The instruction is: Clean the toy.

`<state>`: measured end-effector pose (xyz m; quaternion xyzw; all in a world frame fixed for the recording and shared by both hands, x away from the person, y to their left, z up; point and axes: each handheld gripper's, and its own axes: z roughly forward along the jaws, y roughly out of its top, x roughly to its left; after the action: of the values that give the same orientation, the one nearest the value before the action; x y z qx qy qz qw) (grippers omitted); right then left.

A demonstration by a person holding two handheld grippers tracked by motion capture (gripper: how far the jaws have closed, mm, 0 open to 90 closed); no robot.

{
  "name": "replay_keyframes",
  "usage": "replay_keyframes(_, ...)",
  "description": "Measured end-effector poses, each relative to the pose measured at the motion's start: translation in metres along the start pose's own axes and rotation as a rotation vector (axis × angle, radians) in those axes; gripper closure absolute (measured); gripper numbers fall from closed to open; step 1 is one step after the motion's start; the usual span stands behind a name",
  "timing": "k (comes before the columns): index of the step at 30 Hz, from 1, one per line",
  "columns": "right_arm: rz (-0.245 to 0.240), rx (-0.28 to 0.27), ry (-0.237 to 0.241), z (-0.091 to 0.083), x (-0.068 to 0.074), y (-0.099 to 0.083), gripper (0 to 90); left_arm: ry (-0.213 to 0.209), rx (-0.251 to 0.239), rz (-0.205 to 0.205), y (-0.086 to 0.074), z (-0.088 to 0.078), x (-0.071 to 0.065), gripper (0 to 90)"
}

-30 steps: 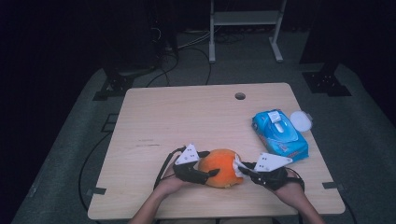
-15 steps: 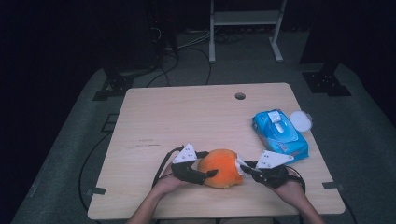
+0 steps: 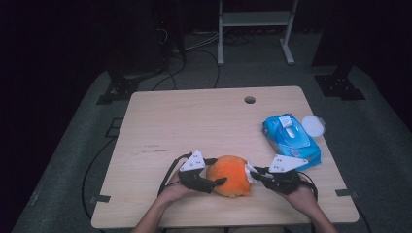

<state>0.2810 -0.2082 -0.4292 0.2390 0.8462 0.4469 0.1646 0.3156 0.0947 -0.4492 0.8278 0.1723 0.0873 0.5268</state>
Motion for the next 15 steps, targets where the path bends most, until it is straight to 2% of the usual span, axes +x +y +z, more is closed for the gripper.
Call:
replay_keyframes(3, 0.001, 0.017, 0.002, 0.001, 0.001, -0.003, 78.1, 0.025, 0.001, -0.021, 0.000, 0.000, 0.002, 24.4)
replay_keyframes(5, -0.001, 0.042, 0.007, 0.003, 0.004, -0.010, 78.2, 0.051, -0.001, -0.059, 0.000, 0.001, 0.004, 24.4)
replay_keyframes(7, -0.009, 0.046, 0.004, 0.002, 0.006, -0.010, 78.2, 0.057, -0.001, -0.058, 0.001, 0.002, 0.003, 24.4)
replay_keyframes(9, -0.026, 0.035, -0.013, -0.001, 0.008, -0.006, 78.1, 0.068, -0.003, -0.070, 0.001, 0.003, 0.003, 24.4)
replay_keyframes(10, -0.015, -0.021, -0.005, -0.006, 0.007, 0.001, 78.1, 0.065, -0.005, -0.075, 0.001, 0.004, 0.002, 24.5)
replay_keyframes(12, -0.006, -0.050, -0.004, -0.007, 0.008, 0.006, 78.0, 0.060, -0.002, -0.060, 0.001, 0.004, 0.001, 24.5)
replay_keyframes(15, -0.016, -0.031, -0.012, -0.002, 0.009, 0.005, 78.1, 0.059, 0.001, -0.048, 0.002, 0.003, -0.001, 24.4)
